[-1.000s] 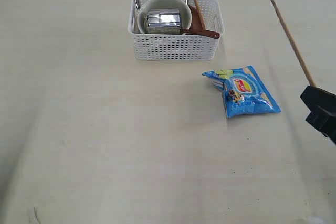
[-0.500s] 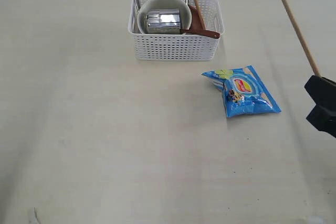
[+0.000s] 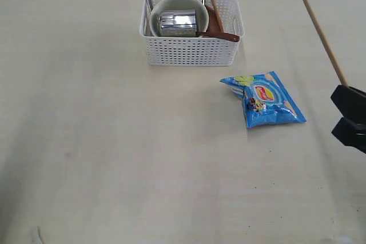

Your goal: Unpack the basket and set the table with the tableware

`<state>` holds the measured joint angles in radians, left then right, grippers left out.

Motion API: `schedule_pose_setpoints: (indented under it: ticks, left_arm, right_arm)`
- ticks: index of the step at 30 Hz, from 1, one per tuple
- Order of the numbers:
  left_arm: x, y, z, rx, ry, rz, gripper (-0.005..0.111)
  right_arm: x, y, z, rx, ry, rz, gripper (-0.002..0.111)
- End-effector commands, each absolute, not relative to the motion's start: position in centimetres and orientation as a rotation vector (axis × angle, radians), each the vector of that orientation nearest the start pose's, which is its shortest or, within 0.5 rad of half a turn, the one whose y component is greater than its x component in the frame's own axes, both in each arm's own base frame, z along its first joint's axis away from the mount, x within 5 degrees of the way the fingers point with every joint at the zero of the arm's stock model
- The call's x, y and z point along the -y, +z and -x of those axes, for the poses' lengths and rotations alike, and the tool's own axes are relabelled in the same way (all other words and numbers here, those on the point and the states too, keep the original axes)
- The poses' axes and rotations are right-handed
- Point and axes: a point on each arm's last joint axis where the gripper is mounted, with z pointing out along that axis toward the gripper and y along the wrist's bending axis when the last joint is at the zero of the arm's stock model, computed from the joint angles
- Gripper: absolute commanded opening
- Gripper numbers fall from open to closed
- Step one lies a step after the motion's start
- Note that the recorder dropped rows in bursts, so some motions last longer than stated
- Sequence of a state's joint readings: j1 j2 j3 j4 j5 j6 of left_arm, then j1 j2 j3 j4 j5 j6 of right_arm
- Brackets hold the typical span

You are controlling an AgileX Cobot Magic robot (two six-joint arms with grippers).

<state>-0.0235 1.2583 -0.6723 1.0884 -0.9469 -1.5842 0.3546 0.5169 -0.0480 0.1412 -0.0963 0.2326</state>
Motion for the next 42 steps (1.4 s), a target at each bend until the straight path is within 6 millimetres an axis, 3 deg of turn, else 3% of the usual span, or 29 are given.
schedule_pose_setpoints:
  ticks: [1,8,14,20,29,37,40,42]
  left_arm:
    - [10.2,27.7,-27.4,-1.723,-1.473,-0.190,0.056]
    - [18.7,24.1,-29.2,-1.793,-1.438,-0.313,0.065]
    - [25.2,23.5,-29.6,-1.805,-1.424,-0.324,0.069]
    - [29.6,22.7,-31.0,-1.844,-1.449,-0.324,0.069]
    - [32.2,20.1,-33.2,-1.882,-1.569,-0.241,0.069]
    - [33.1,19.9,-33.8,-1.831,-1.680,-0.238,0.062]
    - [33.2,20.1,-34.0,-1.821,-1.687,-0.236,0.052]
    - [33.2,20.1,-33.9,-1.824,-1.691,-0.230,0.038]
  right_arm:
    - [-3.4,19.5,-9.5,-1.909,0.473,-0.003,0.000]
    - [-3.4,19.4,-9.4,-1.914,0.476,-0.008,0.000]
    - [-3.4,19.4,-9.4,-1.914,0.476,-0.008,0.000]
    - [-3.4,19.4,-9.4,-1.917,0.476,-0.008,0.000]
    - [-3.4,19.3,-9.4,-1.928,0.474,-0.007,0.000]
    - [-3.4,19.3,-9.4,-1.932,0.470,-0.001,0.000]
    - [-3.4,19.3,-9.4,-1.936,0.469,0.000,0.000]
    - [-3.4,19.2,-9.3,-1.945,0.468,0.000,0.000]
